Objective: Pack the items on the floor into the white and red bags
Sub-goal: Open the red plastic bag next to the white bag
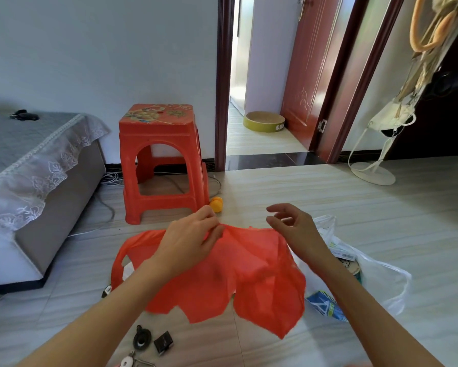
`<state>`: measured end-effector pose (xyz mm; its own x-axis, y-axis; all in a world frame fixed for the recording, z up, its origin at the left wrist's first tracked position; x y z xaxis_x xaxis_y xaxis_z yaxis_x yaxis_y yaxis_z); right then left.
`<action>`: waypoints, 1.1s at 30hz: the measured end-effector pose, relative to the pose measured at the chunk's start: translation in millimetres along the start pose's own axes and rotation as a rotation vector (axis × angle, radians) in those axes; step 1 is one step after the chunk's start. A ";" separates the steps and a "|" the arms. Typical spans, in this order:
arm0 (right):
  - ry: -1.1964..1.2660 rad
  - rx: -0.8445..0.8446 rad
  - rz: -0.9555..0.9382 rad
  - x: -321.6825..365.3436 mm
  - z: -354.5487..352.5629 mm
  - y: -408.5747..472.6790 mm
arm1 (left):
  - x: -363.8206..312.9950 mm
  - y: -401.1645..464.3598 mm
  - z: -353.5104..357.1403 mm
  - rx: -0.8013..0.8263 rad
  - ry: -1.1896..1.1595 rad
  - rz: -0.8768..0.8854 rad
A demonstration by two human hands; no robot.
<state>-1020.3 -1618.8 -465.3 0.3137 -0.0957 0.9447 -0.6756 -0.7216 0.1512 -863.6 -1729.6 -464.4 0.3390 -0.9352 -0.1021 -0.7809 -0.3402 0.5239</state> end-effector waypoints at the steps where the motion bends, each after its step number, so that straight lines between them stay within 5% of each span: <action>1: -0.087 -0.030 -0.092 17.6 -4.0 -2.0 | 4.8 0.5 3.6 0.016 0.000 -0.085; 4: -0.197 -0.020 -0.355 68.7 9.0 -22.1 | 17.2 3.4 12.2 0.087 -0.109 -0.319; 8: -0.498 0.255 -0.208 39.6 69.4 -44.0 | 39.0 4.1 23.6 0.143 -0.345 -0.583; 11: -0.764 0.235 -0.224 15.5 87.3 -43.8 | 52.5 -1.9 31.2 0.126 -0.471 -0.727; 14: -0.873 0.131 -0.418 20.1 89.8 -31.9 | 52.0 -1.6 24.8 0.116 -0.508 -0.724; 17: -0.922 0.098 -0.326 10.8 64.4 -6.0 | 39.8 -1.3 23.6 0.280 -0.588 -0.605; 20: -0.780 0.112 -0.120 -11.1 31.0 11.7 | 31.9 -4.4 25.2 0.381 -0.623 -0.552; 25: 0.003 -0.025 0.199 -15.4 15.9 12.8 | 32.4 2.5 5.0 0.099 -0.322 -0.571; 27: 0.107 0.018 0.295 -14.0 23.3 7.4 | 35.5 1.2 5.6 0.057 -0.321 -0.617; 33: -0.657 0.249 0.270 -31.0 62.9 -15.4 | 42.7 -2.3 14.5 0.026 -0.648 -0.814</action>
<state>-977.7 -1647.9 -515.2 0.5446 -0.6246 0.5597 -0.6391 -0.7412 -0.2052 -855.0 -1770.1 -482.2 0.4278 -0.2924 -0.8553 -0.4562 -0.8867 0.0750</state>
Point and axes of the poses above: each hand's wrist, its own y-axis towards the middle knuckle, its own z-axis out of the palm, x = y × z, the point moved 8 cm from there along y, towards the middle knuckle, and after that the axes turned 10 degrees about y, right-handed, at the moved point
